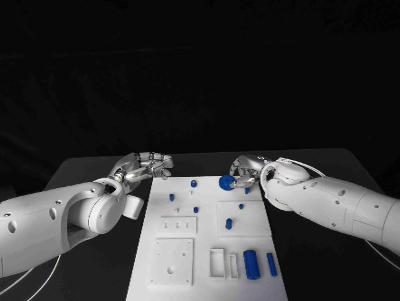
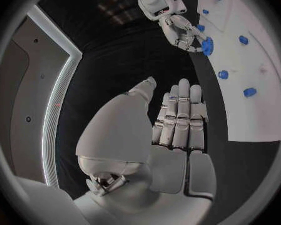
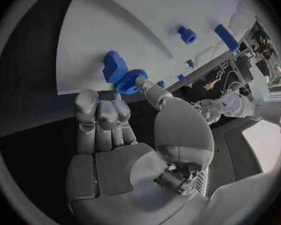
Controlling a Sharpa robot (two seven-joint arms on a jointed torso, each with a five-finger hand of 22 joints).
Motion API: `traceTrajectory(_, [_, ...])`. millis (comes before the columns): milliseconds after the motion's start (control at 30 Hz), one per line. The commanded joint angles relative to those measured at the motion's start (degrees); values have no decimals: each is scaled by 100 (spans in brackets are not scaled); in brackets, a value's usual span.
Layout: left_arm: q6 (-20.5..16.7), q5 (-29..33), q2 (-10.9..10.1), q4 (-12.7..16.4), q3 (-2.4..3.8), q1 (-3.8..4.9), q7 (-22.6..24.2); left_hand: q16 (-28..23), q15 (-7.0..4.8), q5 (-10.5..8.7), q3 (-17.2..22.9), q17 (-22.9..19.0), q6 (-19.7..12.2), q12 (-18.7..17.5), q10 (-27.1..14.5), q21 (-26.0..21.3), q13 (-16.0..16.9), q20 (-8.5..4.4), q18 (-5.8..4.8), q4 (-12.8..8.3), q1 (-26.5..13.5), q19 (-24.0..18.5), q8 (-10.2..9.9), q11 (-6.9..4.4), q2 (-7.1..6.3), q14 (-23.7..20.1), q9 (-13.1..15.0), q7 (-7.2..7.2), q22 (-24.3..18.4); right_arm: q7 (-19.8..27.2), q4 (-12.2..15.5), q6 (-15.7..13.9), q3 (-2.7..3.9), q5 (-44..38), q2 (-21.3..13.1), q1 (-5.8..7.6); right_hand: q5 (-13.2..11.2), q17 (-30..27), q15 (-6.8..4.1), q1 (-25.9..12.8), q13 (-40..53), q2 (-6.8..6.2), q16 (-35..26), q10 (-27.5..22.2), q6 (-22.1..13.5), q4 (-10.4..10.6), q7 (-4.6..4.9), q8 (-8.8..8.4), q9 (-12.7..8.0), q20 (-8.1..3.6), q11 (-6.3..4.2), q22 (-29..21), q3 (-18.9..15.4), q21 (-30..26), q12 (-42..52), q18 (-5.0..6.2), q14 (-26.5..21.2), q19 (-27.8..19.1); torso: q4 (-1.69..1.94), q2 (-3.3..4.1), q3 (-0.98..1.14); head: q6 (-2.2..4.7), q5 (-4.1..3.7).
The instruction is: Assemble the parts on the task board
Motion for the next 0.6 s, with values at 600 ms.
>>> traceTrajectory(600, [94, -18, 12, -20, 2, 2, 45, -33, -10, -13, -26, 13, 35, -42, 29, -23, -9, -21, 111, 10, 67, -9, -21, -6, 8, 31, -14, -16, -8, 71, 152, -305, -15, -175, -21, -28, 53, 67, 56, -50, 0, -55, 6, -14, -74, -83, 89, -43, -31, -52, 71, 113, -88, 68, -11, 625, -26, -45, 2, -6, 0, 3, 3])
